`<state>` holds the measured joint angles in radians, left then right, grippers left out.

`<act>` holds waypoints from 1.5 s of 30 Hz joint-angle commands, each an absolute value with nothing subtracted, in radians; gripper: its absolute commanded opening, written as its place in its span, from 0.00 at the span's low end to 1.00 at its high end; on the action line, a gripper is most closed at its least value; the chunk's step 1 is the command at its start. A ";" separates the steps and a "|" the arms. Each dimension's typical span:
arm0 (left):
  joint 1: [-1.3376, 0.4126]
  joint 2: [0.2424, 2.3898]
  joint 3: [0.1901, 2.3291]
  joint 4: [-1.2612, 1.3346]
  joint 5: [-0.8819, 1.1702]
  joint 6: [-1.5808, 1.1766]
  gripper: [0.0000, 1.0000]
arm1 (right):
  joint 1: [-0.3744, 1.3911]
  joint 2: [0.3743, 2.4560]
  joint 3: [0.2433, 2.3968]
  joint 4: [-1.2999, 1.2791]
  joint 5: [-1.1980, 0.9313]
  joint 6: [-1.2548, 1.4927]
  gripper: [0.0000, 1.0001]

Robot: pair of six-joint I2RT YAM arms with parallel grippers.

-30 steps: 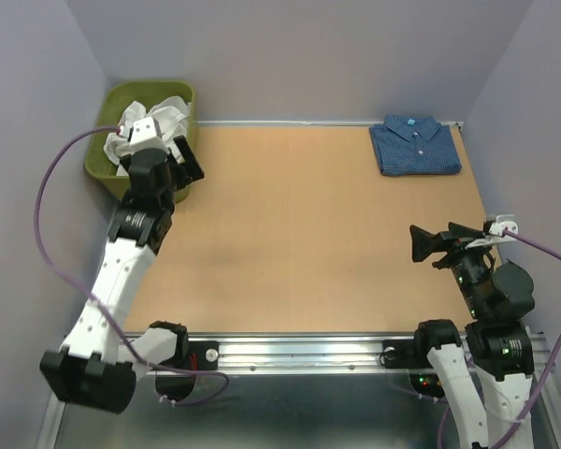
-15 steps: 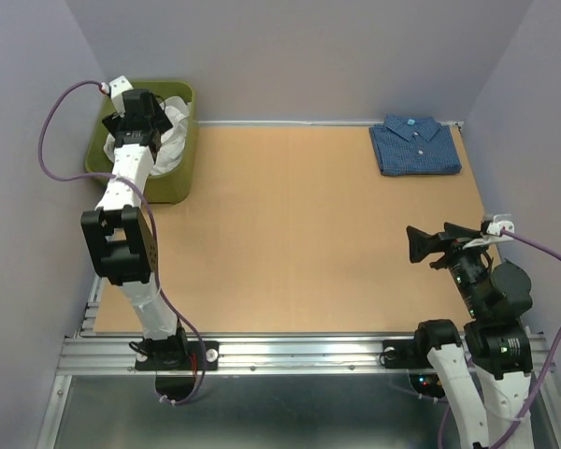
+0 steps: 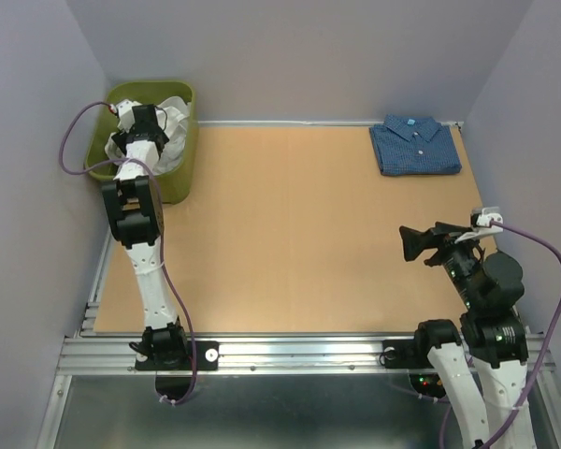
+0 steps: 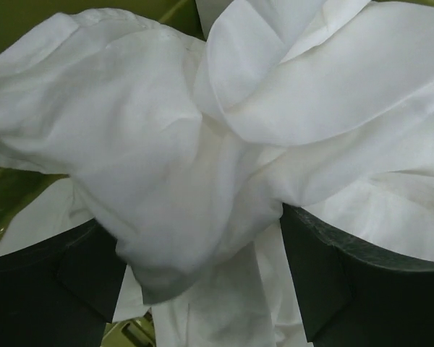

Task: Fold and stack the long sleeve shirts
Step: Grab the shirt from the pile, then move the shirt to the center of the board

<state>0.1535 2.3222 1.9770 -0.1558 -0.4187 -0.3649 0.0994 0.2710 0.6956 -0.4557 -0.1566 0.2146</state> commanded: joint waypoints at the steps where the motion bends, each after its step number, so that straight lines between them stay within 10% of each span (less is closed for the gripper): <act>1: 0.172 2.373 2.083 -0.167 -0.399 -0.402 0.77 | 0.107 0.299 0.676 -0.399 -0.183 0.222 1.00; 8: 0.186 2.336 2.072 -0.109 -0.350 -0.397 0.00 | 0.106 0.319 0.683 -0.399 -0.196 0.219 1.00; 32: -0.118 1.646 2.329 0.104 0.038 -0.451 0.00 | 0.107 0.272 0.772 -0.403 -0.227 0.195 1.00; 43: -0.471 1.254 1.576 0.279 0.250 -0.465 0.00 | 0.107 0.284 0.795 -0.410 -0.268 0.176 1.00; 45: -0.509 1.182 1.313 0.304 0.213 -0.463 0.19 | 0.107 0.314 0.799 -0.411 -0.308 0.167 1.00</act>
<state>-0.4561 1.2713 1.6321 0.2146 0.1780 -0.4686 0.0994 0.2771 0.7422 -0.4561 -0.2527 0.1947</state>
